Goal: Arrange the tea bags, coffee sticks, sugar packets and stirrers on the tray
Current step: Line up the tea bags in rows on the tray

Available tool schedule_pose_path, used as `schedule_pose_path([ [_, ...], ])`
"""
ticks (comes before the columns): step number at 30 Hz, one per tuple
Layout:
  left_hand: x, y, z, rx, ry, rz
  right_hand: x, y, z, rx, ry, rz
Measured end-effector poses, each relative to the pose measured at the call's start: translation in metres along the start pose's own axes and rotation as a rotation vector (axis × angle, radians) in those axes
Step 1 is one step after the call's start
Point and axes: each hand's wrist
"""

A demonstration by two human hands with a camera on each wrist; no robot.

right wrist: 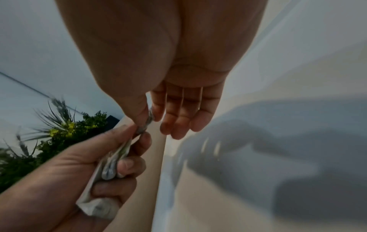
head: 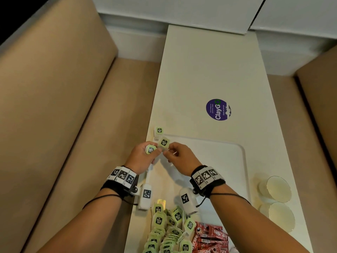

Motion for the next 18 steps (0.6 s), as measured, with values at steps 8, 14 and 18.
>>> schedule_pose_path([
  [8, -0.016, 0.0, -0.01, -0.103, -0.027, 0.015, -0.02, -0.01, 0.01, 0.086, 0.018, 0.058],
  [14, -0.045, -0.007, -0.019, -0.277, -0.026, 0.172, -0.049, -0.023, 0.013, 0.199, 0.113, 0.132],
  [18, -0.061, -0.007, -0.014, -0.325, 0.012, 0.197, -0.067, -0.024, 0.013, 0.237, 0.2, 0.074],
])
Point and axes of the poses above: each hand's wrist, its own x-axis away from the middle knuckle, its own y-axis out of the palm, z = x × y, and after that the axes turned 8 degrees about x, right-handed
